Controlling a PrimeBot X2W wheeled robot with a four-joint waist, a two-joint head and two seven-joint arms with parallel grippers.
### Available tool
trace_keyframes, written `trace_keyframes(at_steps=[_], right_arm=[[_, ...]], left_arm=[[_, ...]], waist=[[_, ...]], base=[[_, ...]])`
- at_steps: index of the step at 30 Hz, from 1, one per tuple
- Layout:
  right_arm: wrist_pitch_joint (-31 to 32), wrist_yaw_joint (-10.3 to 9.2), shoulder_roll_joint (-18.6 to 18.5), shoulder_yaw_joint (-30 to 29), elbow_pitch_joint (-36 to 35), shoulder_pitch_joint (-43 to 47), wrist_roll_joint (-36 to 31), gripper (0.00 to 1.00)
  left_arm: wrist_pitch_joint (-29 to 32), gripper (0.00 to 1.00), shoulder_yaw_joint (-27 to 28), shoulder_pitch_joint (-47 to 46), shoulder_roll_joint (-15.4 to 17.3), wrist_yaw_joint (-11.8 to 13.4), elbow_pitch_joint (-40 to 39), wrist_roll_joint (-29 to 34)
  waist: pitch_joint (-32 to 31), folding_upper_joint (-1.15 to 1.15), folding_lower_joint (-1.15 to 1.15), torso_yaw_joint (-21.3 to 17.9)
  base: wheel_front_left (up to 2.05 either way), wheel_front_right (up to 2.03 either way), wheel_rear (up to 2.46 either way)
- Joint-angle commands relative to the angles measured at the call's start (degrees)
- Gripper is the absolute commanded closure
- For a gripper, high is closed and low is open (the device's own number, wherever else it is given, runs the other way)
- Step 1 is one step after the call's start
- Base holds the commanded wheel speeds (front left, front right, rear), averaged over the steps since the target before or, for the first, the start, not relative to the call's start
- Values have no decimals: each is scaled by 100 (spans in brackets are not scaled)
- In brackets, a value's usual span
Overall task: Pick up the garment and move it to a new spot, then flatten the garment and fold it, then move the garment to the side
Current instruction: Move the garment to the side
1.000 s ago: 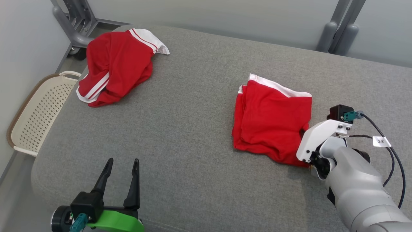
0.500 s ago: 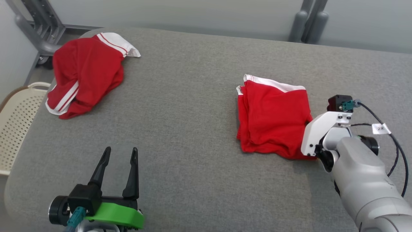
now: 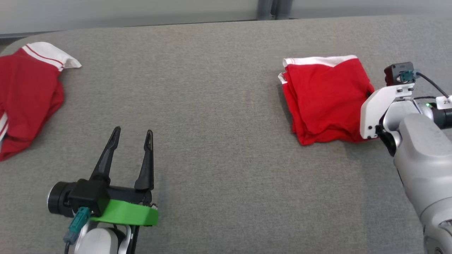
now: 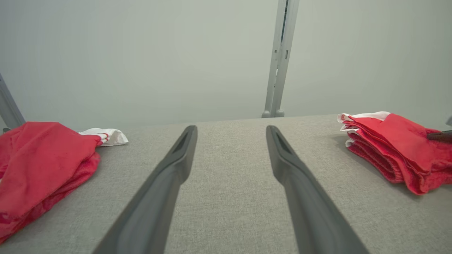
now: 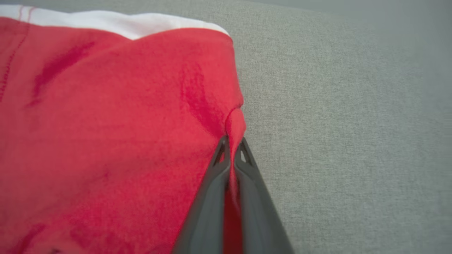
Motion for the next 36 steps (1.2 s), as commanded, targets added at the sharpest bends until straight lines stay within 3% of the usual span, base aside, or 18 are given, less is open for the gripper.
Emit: trace_keyframes(at_steps=[1,10,24,35,36], right_arm=[[3,-12,-103,25,-38,-42,18,100],[144,-11,-1092,671,-644,-294,359,100],[-92,-12,-2656,1016,-869,-596,85,100],[-30,-12,-3198,1072,-590,-795,-325,100],[-65,-12,-3215,1027,-563,-783,-363,56]], left_arm=[[-1,0,-14,-113,35,-25,-20,25],[-1,0,-372,-506,157,-186,-214,158],[12,0,-843,-831,393,-244,-548,224],[16,0,-1003,-900,530,-222,-1096,377],[13,0,-1014,-916,547,-207,-1115,435]], waist=[[447,0,0,-471],[1027,0,0,-778],[1681,0,0,-453],[1995,0,0,-250],[1995,0,0,-246]], base=[[0,0,0],[0,0,0],[0,0,0],[0,0,0],[0,0,0]])
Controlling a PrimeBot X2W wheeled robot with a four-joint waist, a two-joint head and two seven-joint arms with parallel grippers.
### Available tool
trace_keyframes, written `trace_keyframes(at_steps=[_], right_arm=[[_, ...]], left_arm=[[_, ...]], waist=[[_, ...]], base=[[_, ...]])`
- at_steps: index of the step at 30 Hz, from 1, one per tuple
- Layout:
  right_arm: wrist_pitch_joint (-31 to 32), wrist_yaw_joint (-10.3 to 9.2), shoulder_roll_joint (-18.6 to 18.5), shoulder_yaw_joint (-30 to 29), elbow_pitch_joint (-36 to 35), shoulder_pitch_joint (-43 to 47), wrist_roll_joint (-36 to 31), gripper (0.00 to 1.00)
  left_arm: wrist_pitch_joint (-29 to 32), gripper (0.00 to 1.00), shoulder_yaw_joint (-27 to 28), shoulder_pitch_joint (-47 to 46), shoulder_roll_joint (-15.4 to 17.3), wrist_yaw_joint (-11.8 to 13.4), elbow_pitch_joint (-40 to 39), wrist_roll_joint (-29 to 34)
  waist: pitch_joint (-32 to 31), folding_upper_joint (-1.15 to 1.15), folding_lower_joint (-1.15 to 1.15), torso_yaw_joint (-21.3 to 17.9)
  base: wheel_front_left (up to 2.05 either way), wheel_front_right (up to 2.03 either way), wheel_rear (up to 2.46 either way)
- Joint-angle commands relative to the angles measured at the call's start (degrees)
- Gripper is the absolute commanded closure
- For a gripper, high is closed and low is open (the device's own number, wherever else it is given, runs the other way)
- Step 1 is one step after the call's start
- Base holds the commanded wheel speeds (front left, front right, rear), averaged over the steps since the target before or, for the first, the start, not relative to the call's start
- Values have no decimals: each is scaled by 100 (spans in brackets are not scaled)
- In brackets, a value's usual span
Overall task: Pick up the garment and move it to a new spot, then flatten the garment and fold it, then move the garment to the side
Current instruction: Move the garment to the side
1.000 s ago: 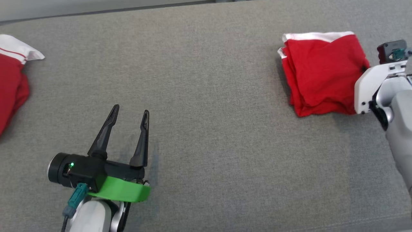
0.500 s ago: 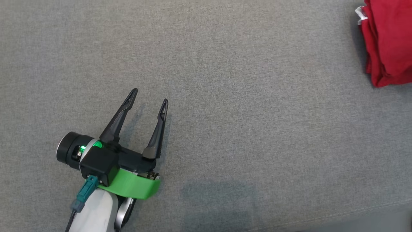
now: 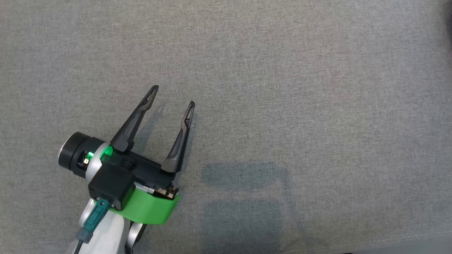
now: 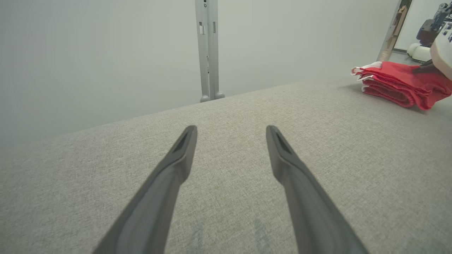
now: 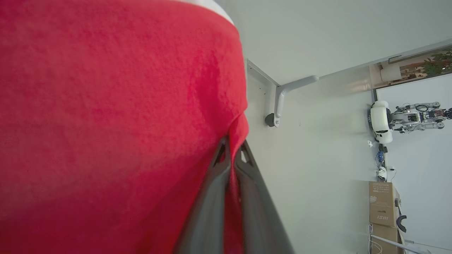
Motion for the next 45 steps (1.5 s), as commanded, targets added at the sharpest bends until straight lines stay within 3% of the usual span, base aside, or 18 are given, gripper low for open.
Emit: trace_keyframes(at_steps=[1,9,21,29,36,45], right_arm=[[-165,-12,19,-135,67,36,-86,0],[-1043,-12,372,-751,105,445,232,0],[-2089,-11,1450,-1417,-453,1914,926,0],[-2121,-11,2215,-1508,-1584,2985,1353,0],[-1793,-10,2763,-1478,-2656,3728,1799,0],[-1568,-10,3456,-1469,-3606,4460,1932,0]], left_arm=[[-37,0,-38,-126,58,56,-49,140],[-43,0,-53,32,28,116,175,158],[56,0,443,725,-279,484,1202,-617],[104,0,834,1130,-292,821,1473,-930],[210,0,1079,1358,-101,1015,1696,-1007],[83,0,1057,1290,2,968,2019,-913]], waist=[[0,0,-1,41],[-488,0,-1,65],[-2012,0,-1,124],[-2851,0,-1,160],[-3258,0,-1,265],[-3396,0,-1,488]], base=[[0,0,0],[0,0,0],[0,0,0],[0,0,0],[0,0,0],[0,0,0]])
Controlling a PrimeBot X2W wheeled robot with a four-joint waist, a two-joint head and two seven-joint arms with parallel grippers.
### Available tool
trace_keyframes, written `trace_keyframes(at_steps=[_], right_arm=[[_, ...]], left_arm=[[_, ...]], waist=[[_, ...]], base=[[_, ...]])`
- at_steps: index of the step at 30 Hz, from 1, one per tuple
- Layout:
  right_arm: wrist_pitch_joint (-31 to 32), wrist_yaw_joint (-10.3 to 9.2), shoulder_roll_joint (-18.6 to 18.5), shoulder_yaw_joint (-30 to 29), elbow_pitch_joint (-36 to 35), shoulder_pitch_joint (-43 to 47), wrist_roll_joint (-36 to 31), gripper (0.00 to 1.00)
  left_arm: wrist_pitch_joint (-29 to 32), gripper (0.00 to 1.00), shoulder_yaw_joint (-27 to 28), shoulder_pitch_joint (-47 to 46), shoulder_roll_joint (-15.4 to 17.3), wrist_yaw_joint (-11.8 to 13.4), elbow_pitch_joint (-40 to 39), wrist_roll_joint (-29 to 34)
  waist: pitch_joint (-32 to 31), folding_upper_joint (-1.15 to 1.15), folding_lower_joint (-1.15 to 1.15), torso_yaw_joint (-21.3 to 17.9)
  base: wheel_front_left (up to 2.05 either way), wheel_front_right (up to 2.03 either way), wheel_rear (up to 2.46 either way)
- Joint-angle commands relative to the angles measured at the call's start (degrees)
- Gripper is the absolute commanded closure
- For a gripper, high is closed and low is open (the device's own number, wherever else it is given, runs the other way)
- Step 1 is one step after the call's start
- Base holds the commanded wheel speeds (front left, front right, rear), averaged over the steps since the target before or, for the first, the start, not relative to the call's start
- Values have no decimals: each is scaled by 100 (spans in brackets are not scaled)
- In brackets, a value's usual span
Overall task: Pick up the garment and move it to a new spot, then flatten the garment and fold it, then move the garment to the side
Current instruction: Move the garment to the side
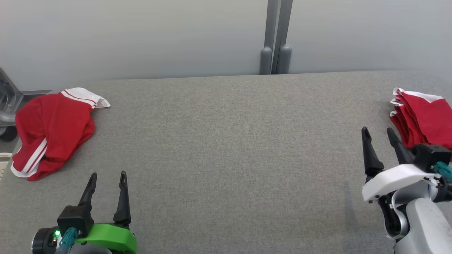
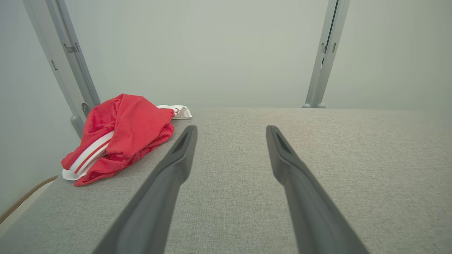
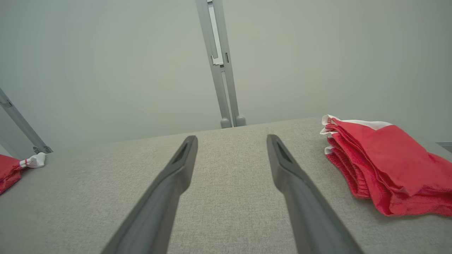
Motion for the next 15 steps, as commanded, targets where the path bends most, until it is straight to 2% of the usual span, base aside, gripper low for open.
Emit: trace_keyframes(at_steps=[1,10,15], right_arm=[[10,-8,44,40,-124,188,-21,0],[38,-8,416,35,-658,933,-209,0],[87,-7,556,-94,-862,1247,-277,0]], left_arm=[[-49,0,19,-49,24,-20,84,44],[-152,0,147,106,-43,-105,462,-66],[-158,0,132,213,44,-319,446,-78]], waist=[[-95,0,0,105],[-277,0,0,90],[-321,0,0,25]], base=[[0,0,0],[0,0,0],[0,0,0]])
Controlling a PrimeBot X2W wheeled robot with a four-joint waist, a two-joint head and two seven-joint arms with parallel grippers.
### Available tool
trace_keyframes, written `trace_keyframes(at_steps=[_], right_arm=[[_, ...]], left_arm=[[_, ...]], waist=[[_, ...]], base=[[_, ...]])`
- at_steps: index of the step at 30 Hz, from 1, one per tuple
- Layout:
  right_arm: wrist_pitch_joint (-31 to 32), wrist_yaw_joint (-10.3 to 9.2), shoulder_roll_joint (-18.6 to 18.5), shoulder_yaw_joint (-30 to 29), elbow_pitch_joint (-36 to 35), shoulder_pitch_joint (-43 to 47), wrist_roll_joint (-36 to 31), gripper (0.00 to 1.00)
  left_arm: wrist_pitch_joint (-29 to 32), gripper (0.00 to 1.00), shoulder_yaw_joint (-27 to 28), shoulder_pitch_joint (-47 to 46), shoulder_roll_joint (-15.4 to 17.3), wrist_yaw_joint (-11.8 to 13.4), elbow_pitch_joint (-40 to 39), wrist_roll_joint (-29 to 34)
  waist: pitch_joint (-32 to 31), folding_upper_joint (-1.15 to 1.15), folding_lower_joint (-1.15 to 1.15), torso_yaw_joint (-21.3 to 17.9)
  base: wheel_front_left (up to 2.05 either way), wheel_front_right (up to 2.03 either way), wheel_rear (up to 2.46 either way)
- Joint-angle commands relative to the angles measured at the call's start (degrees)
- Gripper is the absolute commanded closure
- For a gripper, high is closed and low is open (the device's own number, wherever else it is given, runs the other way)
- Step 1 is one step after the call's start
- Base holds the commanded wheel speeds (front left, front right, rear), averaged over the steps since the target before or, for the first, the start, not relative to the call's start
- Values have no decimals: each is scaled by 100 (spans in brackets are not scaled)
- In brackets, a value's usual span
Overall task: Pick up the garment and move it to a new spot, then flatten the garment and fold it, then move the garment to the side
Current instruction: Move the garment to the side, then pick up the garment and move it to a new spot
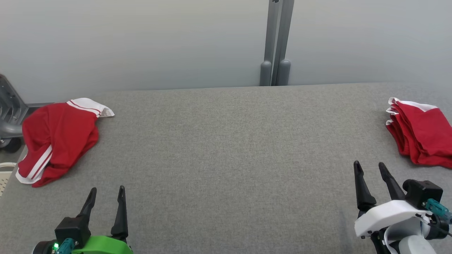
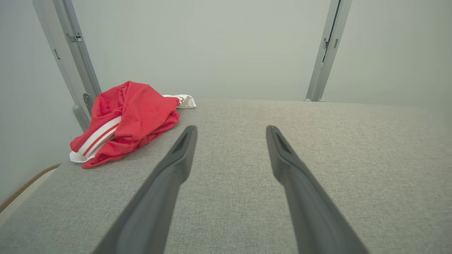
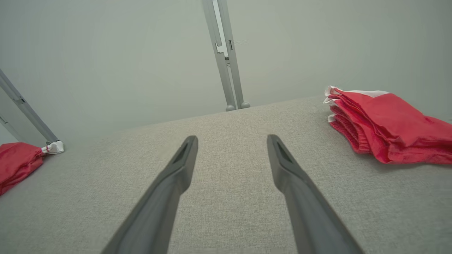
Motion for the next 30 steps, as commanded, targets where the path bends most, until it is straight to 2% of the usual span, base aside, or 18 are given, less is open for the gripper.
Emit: trace_keyframes(at_steps=[1,6,20,30], right_arm=[[17,-6,24,-32,-66,131,-53,0],[131,-6,62,22,-79,346,-105,0],[213,-6,93,43,-140,472,-53,0],[230,-6,93,127,-172,566,17,0]], left_arm=[[-28,0,-19,97,57,-92,-18,4],[-27,0,-10,215,115,-239,-29,7],[-22,0,117,332,10,-216,-140,70],[-22,0,99,322,-20,-228,-176,202]], waist=[[-19,0,0,-31],[-45,0,0,-87],[-44,0,0,-100],[-91,0,0,376]], base=[[0,0,0],[0,0,0],[0,0,0],[0,0,0]])
